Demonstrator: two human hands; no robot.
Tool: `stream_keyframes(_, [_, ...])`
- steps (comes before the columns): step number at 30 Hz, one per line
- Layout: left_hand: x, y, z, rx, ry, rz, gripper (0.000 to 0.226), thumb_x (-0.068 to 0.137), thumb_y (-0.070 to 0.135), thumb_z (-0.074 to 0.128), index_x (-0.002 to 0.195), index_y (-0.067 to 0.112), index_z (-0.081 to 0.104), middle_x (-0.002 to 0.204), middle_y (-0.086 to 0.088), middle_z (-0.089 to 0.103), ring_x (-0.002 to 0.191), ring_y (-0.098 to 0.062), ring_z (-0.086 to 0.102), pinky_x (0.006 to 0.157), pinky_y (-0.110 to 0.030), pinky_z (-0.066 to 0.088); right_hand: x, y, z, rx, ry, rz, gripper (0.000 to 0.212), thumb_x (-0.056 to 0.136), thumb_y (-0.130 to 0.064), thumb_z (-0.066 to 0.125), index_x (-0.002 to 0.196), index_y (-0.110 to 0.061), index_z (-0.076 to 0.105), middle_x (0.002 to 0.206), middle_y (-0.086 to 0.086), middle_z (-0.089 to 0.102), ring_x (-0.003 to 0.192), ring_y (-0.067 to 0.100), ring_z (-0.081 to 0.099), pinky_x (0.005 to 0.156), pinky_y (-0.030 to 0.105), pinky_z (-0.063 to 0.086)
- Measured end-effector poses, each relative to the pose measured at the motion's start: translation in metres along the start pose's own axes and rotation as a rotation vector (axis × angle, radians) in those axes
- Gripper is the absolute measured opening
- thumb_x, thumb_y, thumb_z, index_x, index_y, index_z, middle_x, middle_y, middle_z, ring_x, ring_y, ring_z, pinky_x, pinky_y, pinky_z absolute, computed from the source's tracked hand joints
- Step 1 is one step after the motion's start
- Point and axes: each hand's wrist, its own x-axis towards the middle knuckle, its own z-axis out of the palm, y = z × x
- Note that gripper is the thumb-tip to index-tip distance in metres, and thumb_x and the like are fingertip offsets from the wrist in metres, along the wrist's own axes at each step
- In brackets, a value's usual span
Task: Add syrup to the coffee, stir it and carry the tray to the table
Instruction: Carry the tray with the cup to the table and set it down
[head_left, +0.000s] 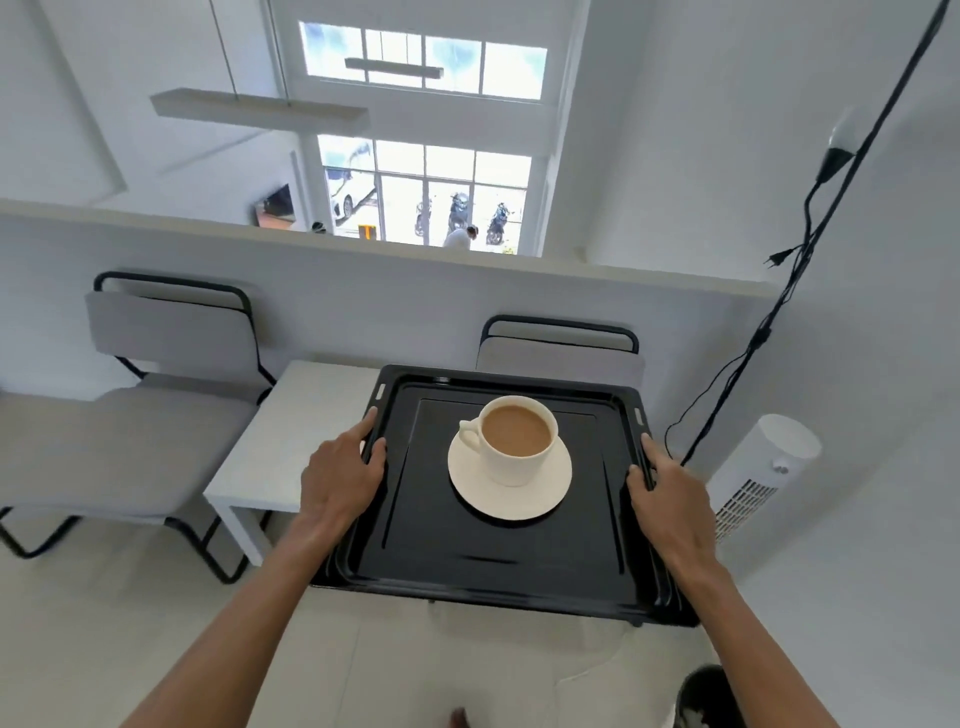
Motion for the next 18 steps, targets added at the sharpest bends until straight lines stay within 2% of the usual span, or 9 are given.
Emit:
stream_keyframes(3, [0.018, -0.019, -0.007, 0.002, 0.013, -0.052, 0.05, 0.1, 0.034, 0.056, 0.149, 0.028, 0.053, 0.064, 0.001, 0.061, 0.065, -0.024, 0.054, 0.063, -0.036, 0.046, 0.02, -0.024, 0.023, -0.026, -0.003, -0.048, 0.051, 0.102, -0.019, 0.058, 0.152, -0.012, 0.051, 0.099, 0.016, 0.078, 0.075, 0.026, 0.069, 0.069, 0.033, 0.054])
stream_keyframes(6, [0.04, -0.039, -0.014, -0.01, 0.031, -0.08, 0.05, 0.1, 0.034, 0.057, 0.149, 0.028, 0.053, 0.061, 0.003, 0.061, 0.064, -0.024, 0.056, 0.063, -0.036, 0.046, 0.038, -0.048, 0.047, -0.017, -0.03, -0.074, 0.051, 0.103, -0.018, 0.058, 0.152, -0.01, 0.05, 0.098, 0.021, 0.078, 0.085, 0.033, 0.074, 0.078, 0.04, 0.061])
stream_keyframes(8, [0.057, -0.053, -0.016, -0.014, 0.049, -0.084, 0.05, 0.1, 0.033, 0.057, 0.149, 0.028, 0.053, 0.061, 0.001, 0.062, 0.063, -0.023, 0.057, 0.061, -0.035, 0.044, 0.051, -0.064, 0.064, -0.007, -0.046, -0.077, 0.051, 0.103, -0.018, 0.058, 0.152, -0.011, 0.05, 0.079, 0.011, 0.074, 0.071, 0.026, 0.071, 0.071, 0.037, 0.061])
stream_keyframes(10, [0.076, -0.068, -0.017, -0.022, 0.057, -0.092, 0.05, 0.1, 0.033, 0.057, 0.149, 0.028, 0.053, 0.068, -0.005, 0.07, 0.067, -0.027, 0.063, 0.063, -0.039, 0.051, 0.063, -0.08, 0.082, 0.002, -0.051, -0.076, 0.051, 0.103, -0.019, 0.058, 0.153, -0.013, 0.049, 0.064, -0.001, 0.063, 0.056, 0.015, 0.063, 0.058, 0.03, 0.05])
stream_keyframes(11, [0.087, -0.075, -0.018, -0.024, 0.056, -0.095, 0.05, 0.1, 0.033, 0.057, 0.149, 0.028, 0.053, 0.071, -0.01, 0.073, 0.069, -0.03, 0.065, 0.067, -0.041, 0.055, 0.07, -0.088, 0.091, 0.003, -0.057, -0.077, 0.051, 0.103, -0.019, 0.057, 0.153, -0.013, 0.049, 0.062, -0.004, 0.06, 0.053, 0.011, 0.059, 0.056, 0.028, 0.045])
stream_keyframes(14, [0.118, -0.095, -0.022, -0.003, 0.07, -0.102, 0.049, 0.1, 0.033, 0.058, 0.149, 0.029, 0.054, 0.076, -0.015, 0.076, 0.075, -0.035, 0.069, 0.071, -0.041, 0.055, 0.086, -0.109, 0.117, 0.014, -0.062, -0.076, 0.051, 0.102, -0.019, 0.058, 0.152, -0.013, 0.05, 0.065, 0.001, 0.069, 0.05, 0.006, 0.054, 0.054, 0.026, 0.045])
stream_keyframes(17, [0.149, -0.111, -0.026, 0.013, 0.08, -0.104, 0.049, 0.099, 0.035, 0.058, 0.148, 0.03, 0.055, 0.082, -0.015, 0.078, 0.082, -0.036, 0.071, 0.07, -0.038, 0.052, 0.103, -0.13, 0.14, 0.029, -0.046, -0.076, 0.05, 0.101, -0.019, 0.06, 0.151, -0.013, 0.053, 0.088, 0.012, 0.08, 0.067, 0.024, 0.068, 0.069, 0.036, 0.057])
stream_keyframes(18, [0.159, -0.116, -0.028, 0.017, 0.085, -0.104, 0.049, 0.099, 0.034, 0.058, 0.148, 0.03, 0.055, 0.083, -0.015, 0.079, 0.084, -0.037, 0.071, 0.071, -0.038, 0.052, 0.109, -0.138, 0.147, 0.031, -0.041, -0.078, 0.05, 0.101, -0.018, 0.061, 0.15, -0.013, 0.054, 0.087, 0.012, 0.08, 0.07, 0.027, 0.069, 0.071, 0.036, 0.057])
